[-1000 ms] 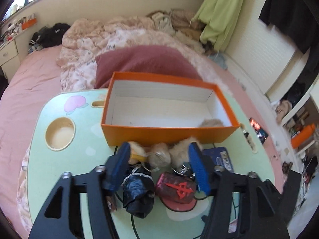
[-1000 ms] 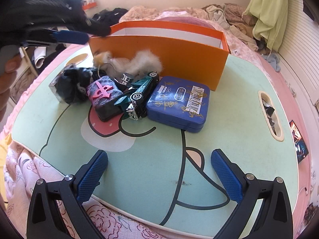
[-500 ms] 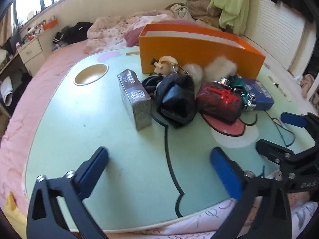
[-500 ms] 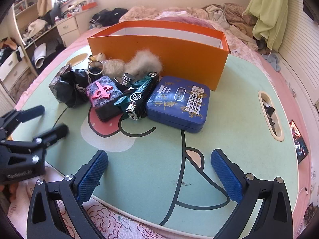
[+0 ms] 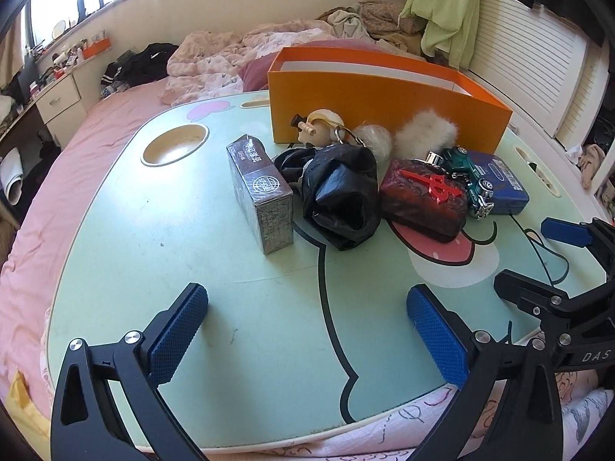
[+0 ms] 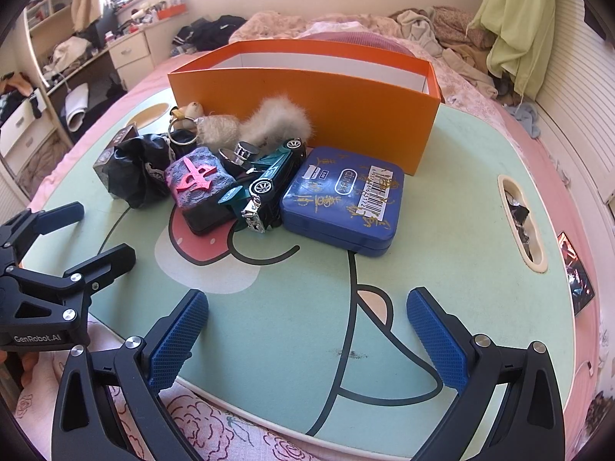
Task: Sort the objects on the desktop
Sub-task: 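Reach right tool into orange box toward brown fluffy pompom, then close right tool on brown fluffy pompom inside box, then lift brown pompom out with right tool and set it beside white pompom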
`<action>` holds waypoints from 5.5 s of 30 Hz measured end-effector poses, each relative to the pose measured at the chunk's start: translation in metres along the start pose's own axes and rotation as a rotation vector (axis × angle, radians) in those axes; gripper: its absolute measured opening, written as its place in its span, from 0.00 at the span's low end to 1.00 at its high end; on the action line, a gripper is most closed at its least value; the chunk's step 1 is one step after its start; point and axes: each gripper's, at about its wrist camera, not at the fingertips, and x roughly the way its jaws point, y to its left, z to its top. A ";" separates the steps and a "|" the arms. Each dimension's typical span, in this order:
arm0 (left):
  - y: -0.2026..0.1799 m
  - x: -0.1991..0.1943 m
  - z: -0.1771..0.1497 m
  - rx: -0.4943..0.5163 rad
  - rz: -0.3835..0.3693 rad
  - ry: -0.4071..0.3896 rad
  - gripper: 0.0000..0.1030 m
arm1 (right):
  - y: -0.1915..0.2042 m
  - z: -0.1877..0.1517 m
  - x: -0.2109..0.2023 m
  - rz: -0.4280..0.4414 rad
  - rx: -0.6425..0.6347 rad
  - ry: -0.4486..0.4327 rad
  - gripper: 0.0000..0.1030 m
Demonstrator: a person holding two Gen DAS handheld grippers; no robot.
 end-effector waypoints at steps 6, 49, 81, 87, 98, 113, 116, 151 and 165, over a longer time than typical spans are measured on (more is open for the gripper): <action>0.001 0.006 0.002 -0.013 0.009 -0.006 1.00 | -0.010 0.001 -0.003 0.055 0.035 -0.013 1.00; 0.005 -0.036 0.001 -0.089 0.063 -0.040 1.00 | -0.059 0.187 0.081 -0.165 0.014 0.360 0.36; 0.004 -0.038 0.002 -0.150 0.108 -0.055 1.00 | -0.057 0.210 0.060 -0.053 0.028 0.565 0.25; 0.004 -0.039 0.002 -0.160 0.115 -0.057 1.00 | -0.066 0.195 0.085 -0.137 0.069 0.619 0.46; 0.005 -0.040 0.002 -0.178 0.126 -0.061 1.00 | -0.079 0.206 0.056 -0.064 0.118 0.432 0.04; 0.005 -0.040 0.002 -0.205 0.148 -0.068 1.00 | -0.079 0.195 0.032 -0.011 0.137 0.316 0.50; 0.005 -0.040 0.002 -0.209 0.151 -0.069 1.00 | -0.082 0.194 0.063 -0.052 0.131 0.376 0.50; 0.005 -0.042 0.001 -0.265 0.199 -0.084 1.00 | -0.039 0.163 -0.001 0.227 0.165 0.103 0.63; 0.003 -0.041 0.002 -0.281 0.211 -0.088 1.00 | 0.085 0.181 0.072 0.243 -0.081 0.138 0.66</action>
